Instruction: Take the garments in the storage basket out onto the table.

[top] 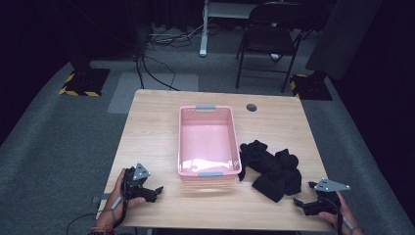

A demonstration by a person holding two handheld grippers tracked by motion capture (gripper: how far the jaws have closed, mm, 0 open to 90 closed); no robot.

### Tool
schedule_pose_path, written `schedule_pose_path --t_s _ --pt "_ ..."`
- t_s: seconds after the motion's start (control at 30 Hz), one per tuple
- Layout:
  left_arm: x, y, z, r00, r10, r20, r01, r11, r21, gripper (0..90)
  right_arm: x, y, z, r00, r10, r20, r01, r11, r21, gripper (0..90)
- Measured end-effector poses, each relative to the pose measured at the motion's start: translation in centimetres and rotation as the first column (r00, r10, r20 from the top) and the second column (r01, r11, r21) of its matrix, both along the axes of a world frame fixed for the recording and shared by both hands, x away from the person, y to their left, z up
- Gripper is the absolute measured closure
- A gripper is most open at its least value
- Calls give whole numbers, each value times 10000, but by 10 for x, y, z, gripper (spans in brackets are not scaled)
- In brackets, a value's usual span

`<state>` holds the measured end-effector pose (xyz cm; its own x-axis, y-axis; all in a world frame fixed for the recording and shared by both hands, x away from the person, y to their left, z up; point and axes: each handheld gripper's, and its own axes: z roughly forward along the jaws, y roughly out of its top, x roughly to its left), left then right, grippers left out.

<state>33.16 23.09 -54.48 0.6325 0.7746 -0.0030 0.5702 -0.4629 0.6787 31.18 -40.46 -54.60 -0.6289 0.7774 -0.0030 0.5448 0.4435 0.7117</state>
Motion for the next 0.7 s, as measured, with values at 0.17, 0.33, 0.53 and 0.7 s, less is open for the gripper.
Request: schedule_pose_path --t_s 0.17,0.33,0.53,0.7 --pt "0 0 0 10000 1 4 -1 10000 1 0 0 0 0 10000 -25 -1 25 10000 3 3" --pt "0 0 0 10000 2 5 -2 10000 1 0 0 0 0 10000 -75 0 75 10000 2 3" --pt "0 0 0 10000 2 3 -2 10000 1 0 0 0 0 10000 -78 -4 78 10000 4 3" --pt "0 0 0 10000 0 5 0 10000 2 0 0 0 0 10000 -81 0 81 10000 3 3"
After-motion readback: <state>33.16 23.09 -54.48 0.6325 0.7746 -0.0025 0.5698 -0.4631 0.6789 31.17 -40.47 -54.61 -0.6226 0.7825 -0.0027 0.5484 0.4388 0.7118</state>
